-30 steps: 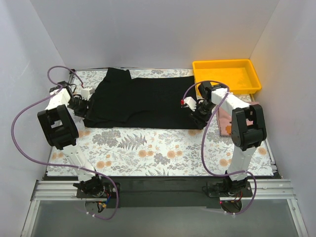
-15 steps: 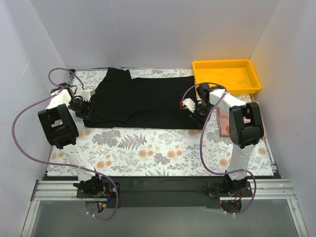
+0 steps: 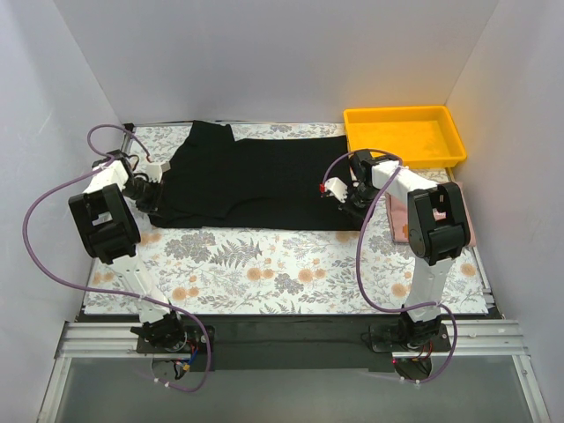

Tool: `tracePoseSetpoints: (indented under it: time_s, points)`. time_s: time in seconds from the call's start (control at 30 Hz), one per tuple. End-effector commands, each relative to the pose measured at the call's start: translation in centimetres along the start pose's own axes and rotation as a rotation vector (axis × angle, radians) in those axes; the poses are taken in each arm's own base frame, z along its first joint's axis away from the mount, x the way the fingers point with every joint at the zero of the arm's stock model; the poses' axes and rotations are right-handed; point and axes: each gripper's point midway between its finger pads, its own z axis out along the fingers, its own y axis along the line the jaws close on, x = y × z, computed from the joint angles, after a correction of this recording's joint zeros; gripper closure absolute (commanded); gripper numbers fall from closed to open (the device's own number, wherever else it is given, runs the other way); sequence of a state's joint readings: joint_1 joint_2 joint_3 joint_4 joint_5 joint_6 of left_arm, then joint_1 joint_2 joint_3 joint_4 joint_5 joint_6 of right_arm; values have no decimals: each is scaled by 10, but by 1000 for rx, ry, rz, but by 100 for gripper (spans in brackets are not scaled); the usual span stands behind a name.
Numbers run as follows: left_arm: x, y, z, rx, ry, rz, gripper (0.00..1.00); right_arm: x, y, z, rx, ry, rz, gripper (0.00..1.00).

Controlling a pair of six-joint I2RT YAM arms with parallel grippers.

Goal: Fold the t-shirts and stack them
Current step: Fold the tshirt

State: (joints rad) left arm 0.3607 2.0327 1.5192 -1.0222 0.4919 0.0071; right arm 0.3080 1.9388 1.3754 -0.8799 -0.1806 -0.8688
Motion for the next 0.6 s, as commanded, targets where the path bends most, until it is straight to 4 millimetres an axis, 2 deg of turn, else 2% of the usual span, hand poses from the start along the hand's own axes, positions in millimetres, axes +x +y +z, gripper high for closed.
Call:
tracePoseSetpoints:
  time_s: [0.0,0.1,0.3,0.47,0.57]
  points:
    - [-8,-12,-11,30,-37,6,92,1,0,2,5,11,-13,96]
    - [-9,-10,-18,15,-46,6,100,1,-1,-1,16,10,-24,99]
    - [-12,-9,-36,-10,-65,11,100,1,-1,-13,46,-1,-51,99]
    - [-5,4,-49,-38,-72,14,100,16,2,-23,92,33,-89,99]
    - [3,10,-51,-41,-69,1,100,26,7,-22,92,56,-98,99]
